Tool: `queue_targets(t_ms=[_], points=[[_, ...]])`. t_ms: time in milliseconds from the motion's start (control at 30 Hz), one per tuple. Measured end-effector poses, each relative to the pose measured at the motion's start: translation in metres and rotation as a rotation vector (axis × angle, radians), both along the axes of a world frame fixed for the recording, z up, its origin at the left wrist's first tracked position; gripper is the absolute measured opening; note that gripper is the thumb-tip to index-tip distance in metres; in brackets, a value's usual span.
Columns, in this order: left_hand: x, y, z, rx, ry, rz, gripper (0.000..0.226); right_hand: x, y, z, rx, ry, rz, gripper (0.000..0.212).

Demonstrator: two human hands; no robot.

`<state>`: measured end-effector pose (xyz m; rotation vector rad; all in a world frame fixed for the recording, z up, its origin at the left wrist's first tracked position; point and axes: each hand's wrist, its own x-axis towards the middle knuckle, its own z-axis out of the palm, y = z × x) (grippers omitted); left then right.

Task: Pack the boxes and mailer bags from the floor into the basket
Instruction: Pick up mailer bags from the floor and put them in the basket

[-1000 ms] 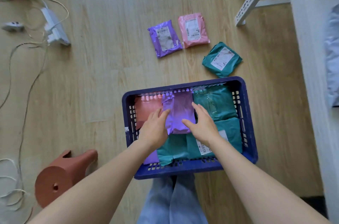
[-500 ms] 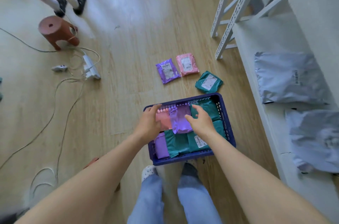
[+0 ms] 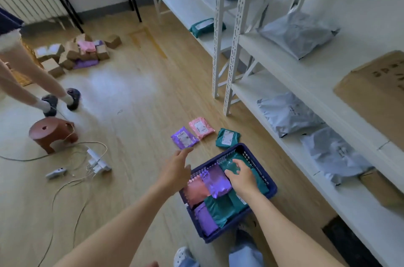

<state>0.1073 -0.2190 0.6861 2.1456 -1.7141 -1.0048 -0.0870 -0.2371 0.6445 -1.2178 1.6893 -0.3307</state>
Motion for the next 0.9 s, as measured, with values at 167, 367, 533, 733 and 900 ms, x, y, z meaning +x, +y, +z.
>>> queue_targets(t_ms=[167,367,533,733,900], points=[[0.029,0.010,0.029,-0.014,-0.029,-0.070,0.053,0.020,0.028,0.034,-0.065,-0.041,-0.102,0.051],[0.033,0.003,0.058,0.053,0.161,0.063,0.049,0.020,0.032,0.064,-0.151,-0.046,-0.157,0.051],[0.032,-0.017,0.072,0.046,0.220,0.099,0.050,0.019,0.016,0.078,-0.194,-0.056,-0.182,0.043],[0.033,-0.039,0.073,0.049,0.168,0.105,0.049,0.019,-0.016,0.084,-0.227,-0.108,-0.154,0.050],[0.048,-0.048,0.058,0.056,0.138,0.103,0.048,0.019,-0.045,0.077,-0.247,-0.031,-0.078,0.049]])
